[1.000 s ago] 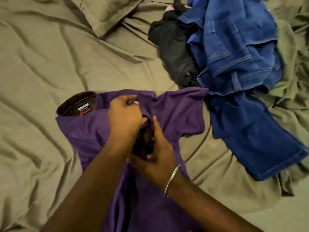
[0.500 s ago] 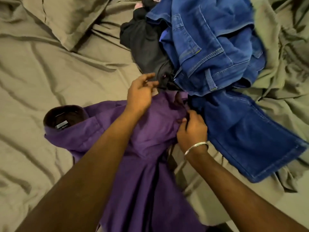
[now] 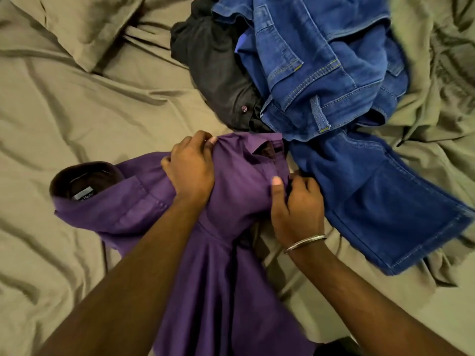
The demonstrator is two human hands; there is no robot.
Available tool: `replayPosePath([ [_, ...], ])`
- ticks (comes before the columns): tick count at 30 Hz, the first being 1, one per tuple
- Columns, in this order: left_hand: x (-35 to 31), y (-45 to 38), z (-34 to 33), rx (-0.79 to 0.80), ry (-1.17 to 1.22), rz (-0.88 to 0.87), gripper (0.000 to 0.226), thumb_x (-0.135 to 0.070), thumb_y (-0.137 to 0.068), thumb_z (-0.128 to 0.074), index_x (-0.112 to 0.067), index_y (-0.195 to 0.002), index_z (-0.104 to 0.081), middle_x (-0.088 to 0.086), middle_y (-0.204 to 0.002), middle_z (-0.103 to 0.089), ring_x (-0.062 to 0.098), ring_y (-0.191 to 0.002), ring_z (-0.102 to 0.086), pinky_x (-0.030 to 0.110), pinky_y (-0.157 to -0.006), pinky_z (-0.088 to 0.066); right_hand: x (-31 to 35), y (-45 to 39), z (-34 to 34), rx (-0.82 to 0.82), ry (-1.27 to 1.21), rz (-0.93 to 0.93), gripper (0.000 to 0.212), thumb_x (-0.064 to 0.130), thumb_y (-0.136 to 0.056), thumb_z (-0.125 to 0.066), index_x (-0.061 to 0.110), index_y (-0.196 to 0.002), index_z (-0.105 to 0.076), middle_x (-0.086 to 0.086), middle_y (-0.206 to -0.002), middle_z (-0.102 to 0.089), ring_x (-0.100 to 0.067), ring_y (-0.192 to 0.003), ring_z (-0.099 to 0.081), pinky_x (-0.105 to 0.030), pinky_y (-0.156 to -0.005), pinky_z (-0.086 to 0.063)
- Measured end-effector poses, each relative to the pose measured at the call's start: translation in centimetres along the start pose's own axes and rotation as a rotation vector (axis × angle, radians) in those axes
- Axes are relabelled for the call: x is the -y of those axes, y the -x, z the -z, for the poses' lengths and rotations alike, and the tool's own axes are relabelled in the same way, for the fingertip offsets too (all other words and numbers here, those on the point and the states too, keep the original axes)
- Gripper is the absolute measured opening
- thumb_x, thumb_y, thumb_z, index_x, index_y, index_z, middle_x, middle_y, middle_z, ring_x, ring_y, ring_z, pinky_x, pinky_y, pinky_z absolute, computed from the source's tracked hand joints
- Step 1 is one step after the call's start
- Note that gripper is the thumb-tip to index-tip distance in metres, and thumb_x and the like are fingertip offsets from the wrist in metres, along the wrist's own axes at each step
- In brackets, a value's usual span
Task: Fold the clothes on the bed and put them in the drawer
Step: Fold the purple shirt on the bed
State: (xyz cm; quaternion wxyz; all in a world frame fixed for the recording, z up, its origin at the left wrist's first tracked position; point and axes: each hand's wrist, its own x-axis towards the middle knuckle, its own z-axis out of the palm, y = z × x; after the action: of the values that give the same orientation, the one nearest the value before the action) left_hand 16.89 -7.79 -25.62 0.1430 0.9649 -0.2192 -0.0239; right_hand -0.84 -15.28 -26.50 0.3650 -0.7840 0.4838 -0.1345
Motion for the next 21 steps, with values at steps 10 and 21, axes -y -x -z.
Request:
replayPosePath([
  [10, -0.4, -0.7, -2.5, -0.008, -0.081, -0.12, 0.033, -0.051, -0.102, -0.038, -0.026, -0.107, -0.059, 0.003, -0.107, -0.062, 0.03, -0.104, -0.053, 0.045, -0.088, -0.035, -1.9, -0.9, 1.0, -0.034, -0.119, 0.042, 0.025, 0.027, -0.097, -0.057, 0.003, -0.091, -0.054, -0.022, -0.075, -0.064, -0.044, -0.069, -0.06, -0.037, -0.06, -0.026],
  [21, -1.4, 3.7, -1.2, -0.21, 0.024, -0.238, 0.018, -0.031, -0.093, -0.055, -0.023, -0.106, -0.066, 0.001, -0.108, -0.063, 0.024, -0.1, -0.052, 0.044, -0.087, -0.037, -1.0, 7.2, 2.6, -0.189, 0.079, 0.176, 0.04, 0.041, -0.087, -0.069, 0.007, -0.108, -0.061, -0.016, -0.107, -0.055, -0.033, -0.09, -0.053, -0.04, -0.075, -0.043],
])
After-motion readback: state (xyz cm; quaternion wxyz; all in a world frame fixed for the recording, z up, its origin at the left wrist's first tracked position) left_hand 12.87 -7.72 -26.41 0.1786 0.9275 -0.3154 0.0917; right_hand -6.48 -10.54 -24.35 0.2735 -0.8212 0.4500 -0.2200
